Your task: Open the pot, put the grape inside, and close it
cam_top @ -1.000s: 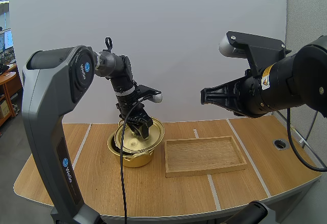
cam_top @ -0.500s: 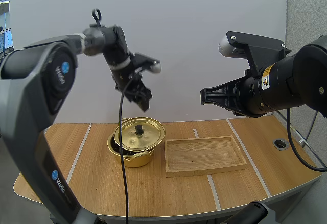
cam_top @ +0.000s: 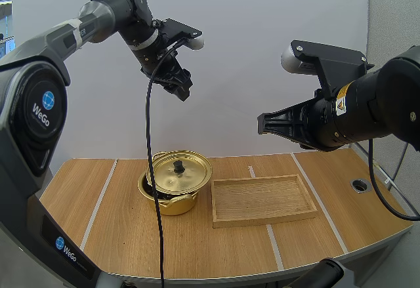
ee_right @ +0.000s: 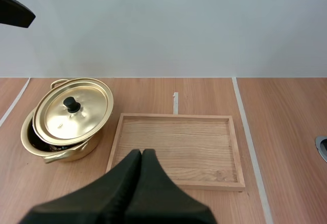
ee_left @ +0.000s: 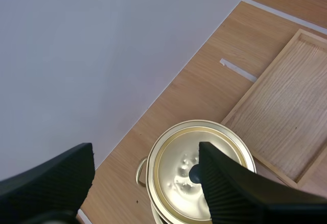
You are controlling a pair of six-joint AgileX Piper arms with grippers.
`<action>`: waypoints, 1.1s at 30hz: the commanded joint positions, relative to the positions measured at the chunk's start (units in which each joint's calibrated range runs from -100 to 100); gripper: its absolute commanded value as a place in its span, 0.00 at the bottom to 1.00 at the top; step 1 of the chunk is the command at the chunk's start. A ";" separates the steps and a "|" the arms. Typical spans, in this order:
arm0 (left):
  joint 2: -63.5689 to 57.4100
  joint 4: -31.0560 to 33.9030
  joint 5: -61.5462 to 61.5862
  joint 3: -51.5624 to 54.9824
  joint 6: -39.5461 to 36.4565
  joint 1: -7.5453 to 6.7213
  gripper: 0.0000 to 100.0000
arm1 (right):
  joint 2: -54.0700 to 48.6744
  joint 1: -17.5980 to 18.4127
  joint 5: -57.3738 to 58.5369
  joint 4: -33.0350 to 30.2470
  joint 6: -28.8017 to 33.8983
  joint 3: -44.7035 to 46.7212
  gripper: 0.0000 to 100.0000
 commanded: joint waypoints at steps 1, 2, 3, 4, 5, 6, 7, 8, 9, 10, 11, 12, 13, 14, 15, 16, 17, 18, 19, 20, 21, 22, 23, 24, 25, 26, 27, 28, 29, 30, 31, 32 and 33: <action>0.94 -0.86 0.28 -0.57 0.08 -0.02 0.95 | -0.68 -0.20 0.55 -0.40 -0.45 0.06 0.00; 1.33 -1.02 0.28 -0.57 0.08 -0.02 0.95 | -0.68 -0.20 0.55 -0.40 -0.45 0.06 0.00; 2.00 -1.12 0.28 -0.42 0.08 -0.02 0.95 | -0.68 -0.20 0.55 -0.40 -0.45 0.06 0.00; 2.80 -1.12 0.28 -0.28 0.08 -0.02 0.95 | -0.68 -0.20 0.55 -0.40 -0.45 0.06 0.00; 3.69 -1.29 0.28 -0.15 0.08 -0.02 0.95 | -0.68 -0.20 0.55 -0.40 -0.45 0.06 0.00; 4.44 -1.29 0.28 0.02 -0.01 -0.02 0.95 | -0.68 -0.20 0.55 -0.40 -0.45 0.06 0.00; 5.43 -1.29 0.28 0.02 -0.13 -0.02 0.95 | -0.68 -0.20 0.55 -0.40 -0.45 0.06 0.00; 6.44 -1.29 0.28 0.02 -0.63 -0.02 0.95 | -0.68 -0.20 0.55 -0.40 -0.45 0.06 0.00; 7.45 -1.29 0.28 0.02 -0.75 -0.02 0.95 | -0.68 -0.20 0.55 -0.40 -0.45 0.06 0.00; 8.45 -1.37 0.28 0.02 -0.86 -0.02 0.95 | -0.68 -0.20 0.55 -0.40 -0.45 0.06 0.00; 9.46 -1.37 0.28 0.02 -0.98 -0.02 0.95 | -0.68 -0.20 0.55 -0.40 -0.45 0.06 0.00; 10.35 -1.37 0.28 0.16 -1.17 -0.02 0.95 | -0.68 -0.20 0.55 -0.40 -0.45 0.06 0.00; 11.26 -1.37 0.28 0.62 -1.33 -0.02 0.95 | -0.68 -0.20 0.55 -0.40 -0.45 0.06 0.00; 11.92 -1.37 0.28 1.06 -1.33 -0.02 0.95 | -0.68 -0.20 0.55 -0.40 -0.45 0.06 0.00; 12.69 -1.37 0.28 1.73 -1.33 -0.02 0.95 | -0.68 -0.20 0.55 -0.40 -0.45 0.06 0.00; 13.34 -1.37 0.28 2.60 -1.33 -0.02 0.95 | -0.68 -0.20 0.55 -0.40 -0.45 0.06 0.00; 14.09 -1.37 0.28 3.57 -1.33 -0.02 0.95 | -0.68 -0.20 0.55 -0.40 -0.45 0.06 0.00; 14.77 -1.37 0.28 4.50 -1.33 -0.02 0.95 | -0.68 -0.20 0.55 -0.40 -0.45 0.06 0.00; 15.43 -1.37 0.28 5.17 -1.33 -0.02 0.95 | -0.68 -0.20 0.55 -0.40 -0.45 0.06 0.00; 15.97 -1.37 0.28 6.05 -1.33 -0.02 0.95 | -0.68 -0.20 0.55 -0.40 -0.45 0.06 0.00; 16.22 -1.37 0.28 6.81 -1.33 -0.02 0.95 | -0.68 -0.20 0.55 -0.40 -0.45 0.06 0.00; 16.44 -1.37 0.28 7.37 -1.33 -0.02 0.95 | -0.68 -0.20 0.55 -0.40 -0.45 0.06 0.00; 16.61 -1.51 0.28 8.03 -1.33 -0.02 0.95 | -0.68 -0.20 0.55 -0.40 -0.45 0.06 0.00; 16.75 -1.51 0.28 8.56 -1.33 -0.02 0.95 | -0.68 -0.20 0.55 -0.40 -0.45 0.06 0.00; 16.75 -1.51 0.28 9.27 -1.17 -0.02 0.95 | -0.68 -0.20 0.55 -0.40 -0.45 0.06 0.00; 16.75 -1.51 0.28 9.98 -0.90 -0.02 0.95 | -0.68 -0.20 0.55 -0.40 -0.45 0.06 0.00; 16.75 -1.40 0.28 10.64 -0.80 -0.02 0.95 | -0.68 -0.20 0.55 -0.40 -0.45 0.06 0.00; 16.75 -1.24 0.28 11.28 -0.79 -0.02 0.95 | -0.68 -0.20 0.55 -0.40 -0.45 0.06 0.00; 16.75 -0.79 0.28 11.93 -0.79 -0.02 0.95 | -0.68 -0.20 0.55 -0.40 -0.45 0.06 0.00; 16.75 -0.76 0.28 12.30 -0.79 -0.02 0.95 | -0.68 -0.20 0.55 -0.40 -0.45 0.06 0.00; 16.75 -0.76 -0.42 12.87 -0.56 -0.02 0.95 | -0.68 -0.20 0.55 -0.40 -0.45 0.06 0.00; 16.75 -0.76 -1.20 13.24 -0.30 -0.02 0.95 | -0.68 -0.20 0.55 -0.40 -0.45 0.06 0.00; 16.87 -0.76 -1.21 13.43 -0.21 -0.02 0.95 | -0.68 -0.20 0.55 -0.40 -0.45 0.06 0.00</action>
